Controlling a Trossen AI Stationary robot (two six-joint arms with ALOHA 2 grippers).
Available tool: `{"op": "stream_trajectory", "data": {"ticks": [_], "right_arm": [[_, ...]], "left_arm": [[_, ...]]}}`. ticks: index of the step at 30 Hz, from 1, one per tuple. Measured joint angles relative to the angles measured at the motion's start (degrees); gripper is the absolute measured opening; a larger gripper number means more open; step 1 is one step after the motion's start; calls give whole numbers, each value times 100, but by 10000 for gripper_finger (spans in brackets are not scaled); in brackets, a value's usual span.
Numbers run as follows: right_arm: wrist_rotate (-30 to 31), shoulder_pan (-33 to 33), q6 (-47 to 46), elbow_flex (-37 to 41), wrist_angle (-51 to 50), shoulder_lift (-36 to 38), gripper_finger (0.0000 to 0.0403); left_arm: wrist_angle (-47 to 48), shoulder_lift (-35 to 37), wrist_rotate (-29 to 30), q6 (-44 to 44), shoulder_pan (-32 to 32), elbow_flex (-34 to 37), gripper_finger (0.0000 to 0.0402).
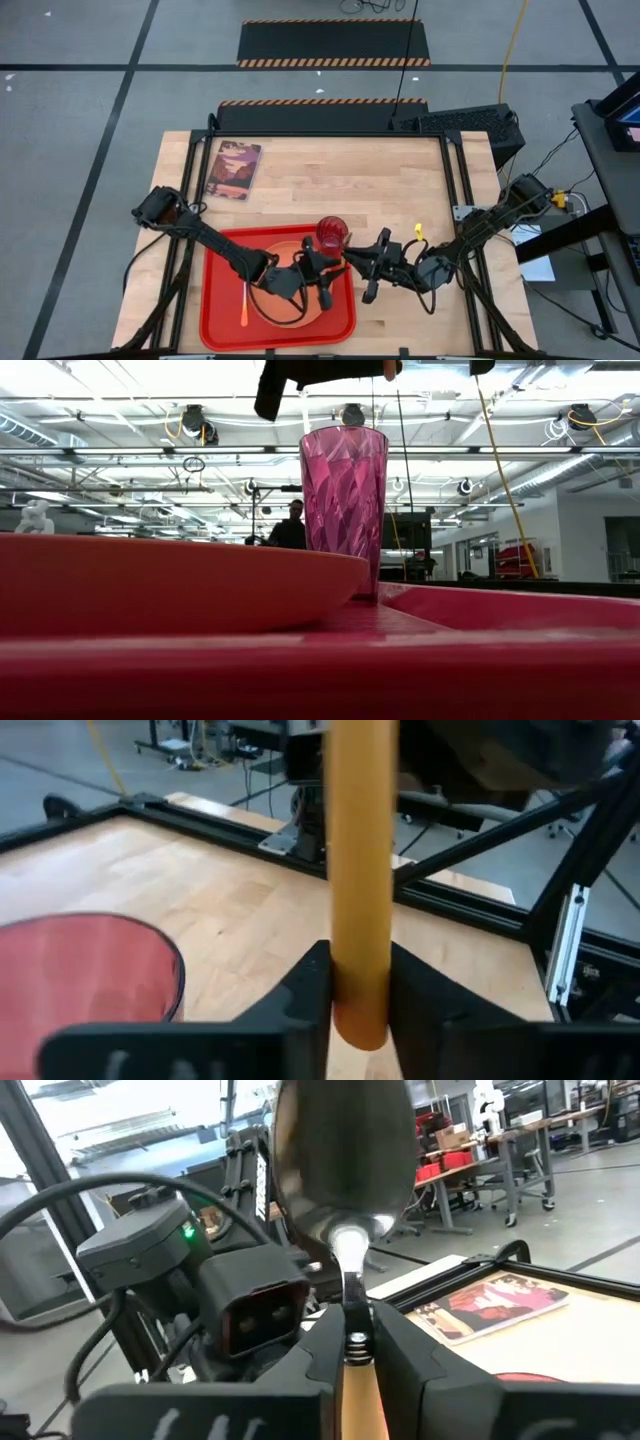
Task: Pick and place plate/cup/fork/spoon on tray
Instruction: Put the yellow spoon on the red serving tray to the left of the orange fork
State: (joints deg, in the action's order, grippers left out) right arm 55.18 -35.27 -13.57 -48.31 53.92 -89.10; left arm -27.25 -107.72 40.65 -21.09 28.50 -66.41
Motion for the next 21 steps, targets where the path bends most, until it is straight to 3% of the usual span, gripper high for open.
{"op": "stream_trajectory", "data": {"ticks": [4, 13, 18, 21], "right_arm": [[-2, 4, -6, 0, -34, -2, 24], [9, -213, -8, -1, -141, -2, 30], [-44, -389, -13, 0, -384, -2, 65], [-691, -411, -30, -1, -519, -2, 100]], "left_arm": [[108, 0, -12, -278, -16, 2, 31], [234, 14, -173, -452, 119, 4, 31], [205, 74, -477, -430, 169, 4, 31], [232, 74, -690, -425, 184, 7, 31]]}}
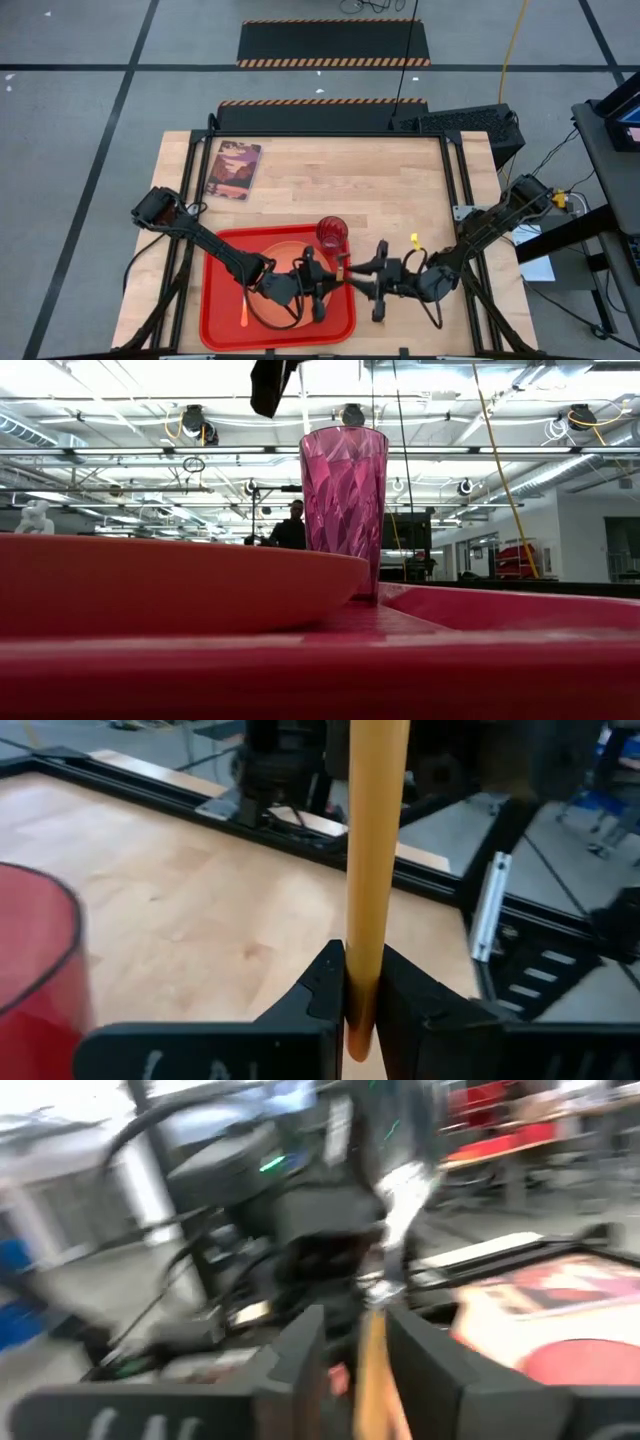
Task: Pick and place plate/cup/fork/spoon on tray
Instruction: Put the yellow spoon on the red serving tray to the left of the orange fork
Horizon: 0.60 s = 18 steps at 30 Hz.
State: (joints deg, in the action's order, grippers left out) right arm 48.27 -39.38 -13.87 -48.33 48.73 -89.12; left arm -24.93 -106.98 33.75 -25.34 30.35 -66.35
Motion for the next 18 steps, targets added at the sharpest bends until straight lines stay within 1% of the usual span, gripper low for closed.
{"op": "stream_trajectory", "data": {"ticks": [2, 3, 5, 7, 10, 13, 18], "right_arm": [[-550, 34, -11, 0, -130, 0, 125], [-726, 59, -60, 0, -201, 0, 137], [-849, 119, -171, -2, -371, 0, 157], [-846, 157, -215, -5, -466, 4, 173], [-916, 178, -68, -5, -466, 4, 184], [-889, 183, 92, -5, -483, 4, 174], [-829, 219, 20, -5, -568, -6, 122]], "left_arm": [[-10, 9, -139, 8, 0, 0, 31], [-11, 9, -201, 22, 0, 0, 31], [12, 9, -246, 90, 4, 1, 31], [27, 9, -291, 154, 4, 2, 31], [29, 9, -323, 168, 17, 2, 32], [49, 9, -343, 125, 13, 2, 37], [106, 9, -371, 152, 1, 2, 31]]}}
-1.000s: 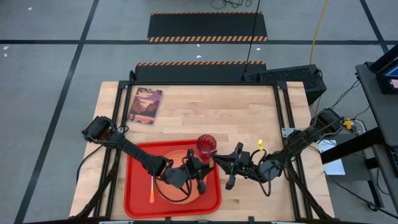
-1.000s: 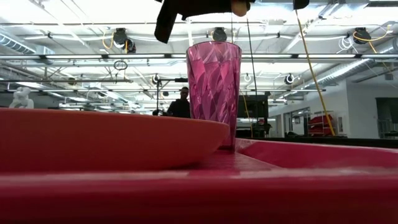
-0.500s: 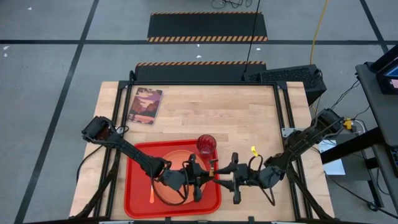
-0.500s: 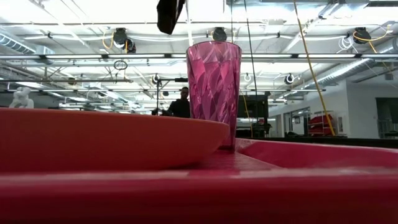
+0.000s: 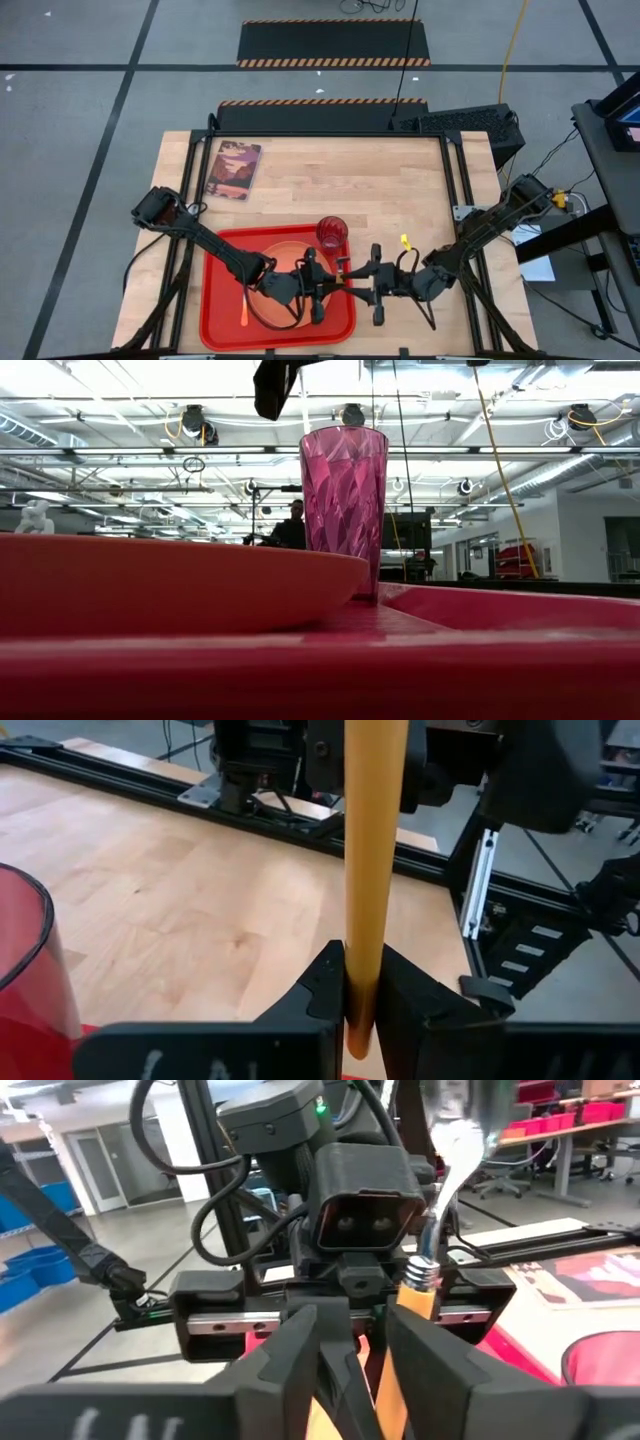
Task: Pick and place plate/cup/fork/spoon on tray
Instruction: Put the yellow spoon on the red serving tray to the left of the orange fork
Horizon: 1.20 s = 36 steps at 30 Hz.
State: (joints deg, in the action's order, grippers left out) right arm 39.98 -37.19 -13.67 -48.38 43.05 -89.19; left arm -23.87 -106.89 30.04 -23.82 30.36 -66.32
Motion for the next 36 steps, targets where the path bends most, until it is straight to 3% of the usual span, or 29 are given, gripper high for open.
{"op": "stream_trajectory", "data": {"ticks": [5, 17, 23, 29, 36], "right_arm": [[-127, -6, -17, 0, 23, -5, 104], [-147, -19, -43, 1, -467, 148, 189], [-398, 101, -113, 8, -646, 135, 195], [-415, 151, -81, 7, -625, 138, 164], [-739, 297, -213, 7, -605, 138, 59]], "left_arm": [[58, 0, -29, 21, 8, 0, 31], [164, 0, -205, 95, 9, -7, 31], [167, 2, -258, 142, 14, -15, 31], [110, 2, -245, 143, 15, -15, 31], [-13, 2, -211, 140, -48, -13, 31]]}}
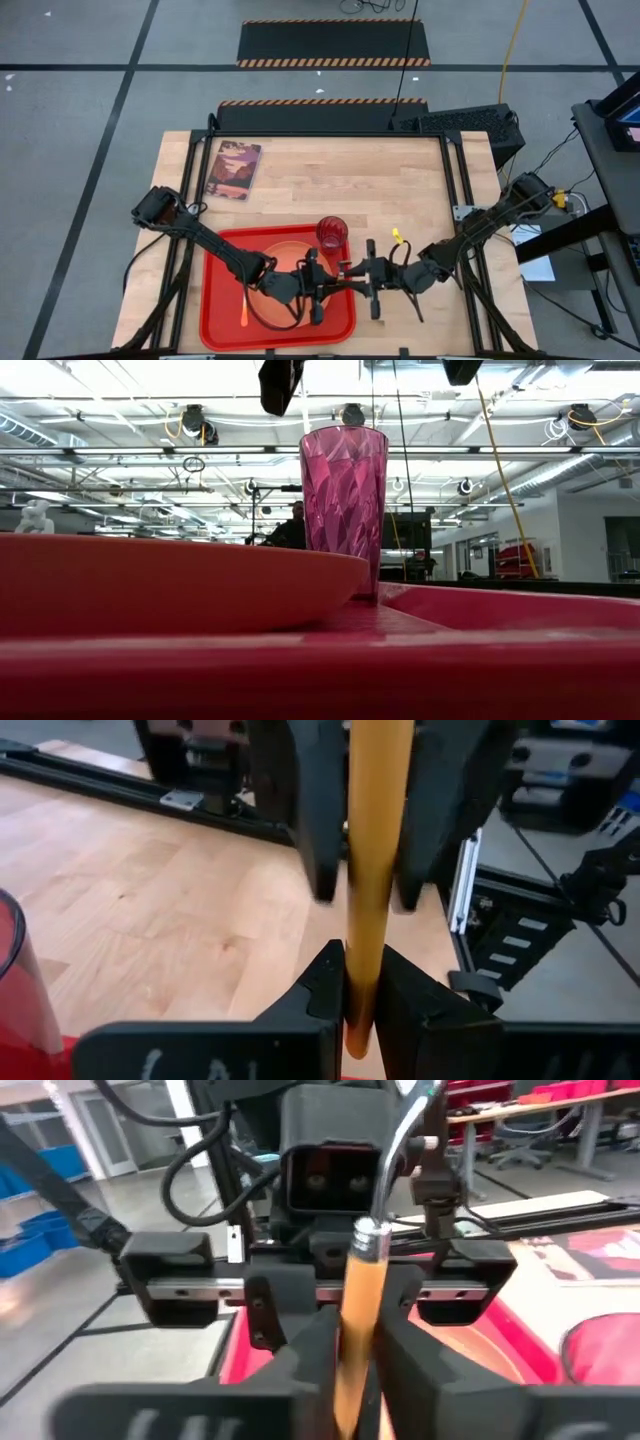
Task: Pick and place plate/cup/fork/spoon on tray
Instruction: Put the yellow spoon on the red serving tray to the left of the orange fork
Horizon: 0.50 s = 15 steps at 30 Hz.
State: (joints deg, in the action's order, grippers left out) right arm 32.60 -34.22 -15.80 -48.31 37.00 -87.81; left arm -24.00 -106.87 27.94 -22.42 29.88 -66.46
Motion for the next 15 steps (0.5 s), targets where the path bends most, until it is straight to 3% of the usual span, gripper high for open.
{"op": "stream_trajectory", "data": {"ticks": [3, 6, 10, 15], "right_arm": [[-137, 16, -29, 0, 16, 2, 17], [-130, 16, -33, 0, 9, 2, 22], [141, 1, 10, 0, -1, 2, 22], [892, -152, 166, 0, 107, 2, 14]], "left_arm": [[-28, 0, 9, 45, 3, 0, 31], [-23, 0, 10, 8, 6, 0, 38], [-31, 0, 65, -306, 34, 0, 108], [6, 104, 212, -698, 110, 2, 193]]}}
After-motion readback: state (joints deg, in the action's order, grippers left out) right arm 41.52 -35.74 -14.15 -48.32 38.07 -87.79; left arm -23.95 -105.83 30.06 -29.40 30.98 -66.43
